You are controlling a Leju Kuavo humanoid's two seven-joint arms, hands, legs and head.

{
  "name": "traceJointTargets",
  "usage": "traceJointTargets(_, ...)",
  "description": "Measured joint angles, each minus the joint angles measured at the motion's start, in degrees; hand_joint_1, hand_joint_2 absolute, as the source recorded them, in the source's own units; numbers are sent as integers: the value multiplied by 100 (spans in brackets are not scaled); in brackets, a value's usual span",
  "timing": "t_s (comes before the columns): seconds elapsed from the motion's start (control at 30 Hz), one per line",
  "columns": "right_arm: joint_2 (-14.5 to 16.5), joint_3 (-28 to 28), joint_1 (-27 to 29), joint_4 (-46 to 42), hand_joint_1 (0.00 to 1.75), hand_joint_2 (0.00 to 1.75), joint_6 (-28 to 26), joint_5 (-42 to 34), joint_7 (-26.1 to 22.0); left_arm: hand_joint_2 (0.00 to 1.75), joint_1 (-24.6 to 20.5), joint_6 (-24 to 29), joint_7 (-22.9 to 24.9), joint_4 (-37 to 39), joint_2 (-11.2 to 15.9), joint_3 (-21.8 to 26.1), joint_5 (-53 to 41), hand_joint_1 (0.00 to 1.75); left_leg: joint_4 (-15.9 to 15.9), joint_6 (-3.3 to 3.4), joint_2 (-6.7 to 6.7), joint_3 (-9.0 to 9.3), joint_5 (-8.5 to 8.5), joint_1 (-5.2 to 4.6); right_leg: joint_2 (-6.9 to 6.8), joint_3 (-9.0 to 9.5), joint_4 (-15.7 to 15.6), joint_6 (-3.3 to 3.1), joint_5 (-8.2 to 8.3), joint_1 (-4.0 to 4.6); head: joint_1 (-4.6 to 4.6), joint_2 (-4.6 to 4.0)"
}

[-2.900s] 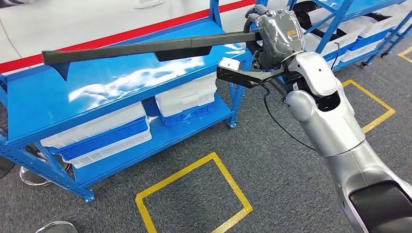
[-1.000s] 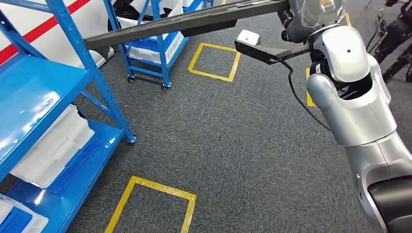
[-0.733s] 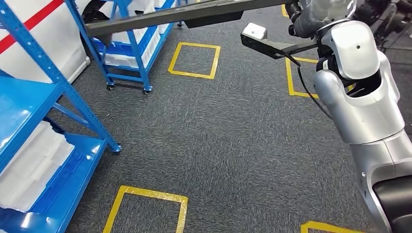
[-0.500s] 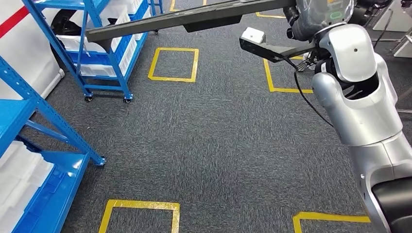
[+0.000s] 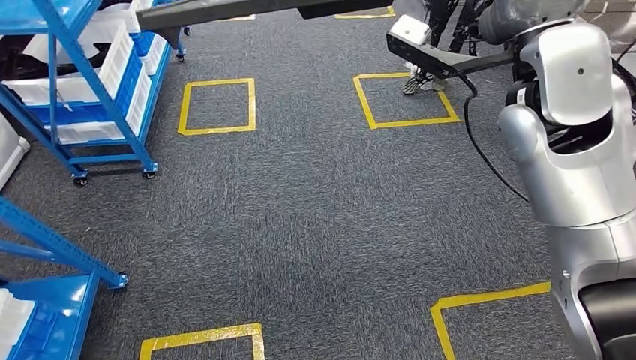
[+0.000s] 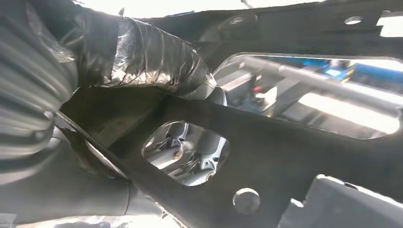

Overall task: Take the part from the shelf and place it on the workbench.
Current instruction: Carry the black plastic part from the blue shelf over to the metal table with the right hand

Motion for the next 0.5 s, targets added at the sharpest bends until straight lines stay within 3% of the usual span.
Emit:
traceJointTargets(0.03, -1, -18, -24, -38, 175, 175, 4, 58, 14, 175, -3, 0, 3, 1, 0, -1, -8, 0, -12, -29, 62, 22, -22, -13, -47, 47, -105, -44, -17, 43, -2, 0)
traceJointTargets(0.1, -16, -61, -85, -103, 175, 175, 59, 145, 32, 175, -22, -2, 6, 1, -1, -2, -11, 0, -55, -86, 200, 73, -62, -31, 88, 67, -145, -117, -32, 71, -5, 0)
traceJointTargets(0.13, -22, -89, -121, -136, 175, 175, 96, 176, 35, 175, -33, -7, 6, 2, -2, -2, -10, 0, -36, -108, 174, 98, -105, -25, 164, 101, -188, -150, -29, 60, -6, 0)
traceJointTargets(0.2, -27, -133, -221, -183, 175, 175, 168, 228, 21, 175, -40, -22, 5, 3, -8, -2, -9, 0, 288, -123, -99, -13, -310, -8, 297, 176, -267, -233, -21, 26, -8, 1)
traceJointTargets(0.27, -18, -149, -288, -195, 175, 175, 197, 260, -5, 175, -25, -31, 5, 3, -10, -3, -9, 0, 1024, -118, -416, -387, -625, 1, 432, 198, -276, -297, -38, 17, -9, 1)
traceJointTargets(0.3, -12, -150, -296, -196, 175, 175, 198, 267, -13, 175, -15, -31, 6, 2, -7, -2, -9, 0, 1363, -121, -473, -599, -718, -3, 517, 200, -264, -310, -50, 21, -10, 0)
traceJointTargets(0.33, -9, -150, -296, -196, 175, 175, 197, 275, -18, 175, -6, -32, 7, 2, -2, -2, -9, 0, 1550, -124, -500, -752, -707, -7, 614, 205, -247, -314, -66, 25, -10, 0)
traceJointTargets(0.37, -9, -151, -297, -196, 175, 175, 197, 295, -18, 175, -2, -35, 7, 2, 1, -1, -10, 0, 1518, -125, -515, -807, -569, -10, 710, 212, -223, -308, -85, 24, -10, 0)
traceJointTargets(0.4, -10, -151, -300, -196, 175, 175, 196, 329, -18, 175, 2, -40, 6, 2, 3, 0, -12, 0, 1272, -125, -541, -762, -330, -5, 806, 220, -189, -292, -110, 19, -10, 0)
traceJointTargets(0.47, -13, -151, -313, -189, 175, 175, 201, 435, -17, 175, 8, -56, 3, 3, 3, -1, -19, 0, 559, -126, -751, -534, 97, 19, 971, 207, -94, -239, -173, 8, -10, 0)
traceJointTargets(0.5, -23, -151, -333, -169, 175, 175, 221, 502, -13, 175, 8, -62, 1, 3, 3, -2, -25, 0, 318, -121, -864, -443, 185, 31, 1052, 177, -50, -205, -193, 2, -9, 1)
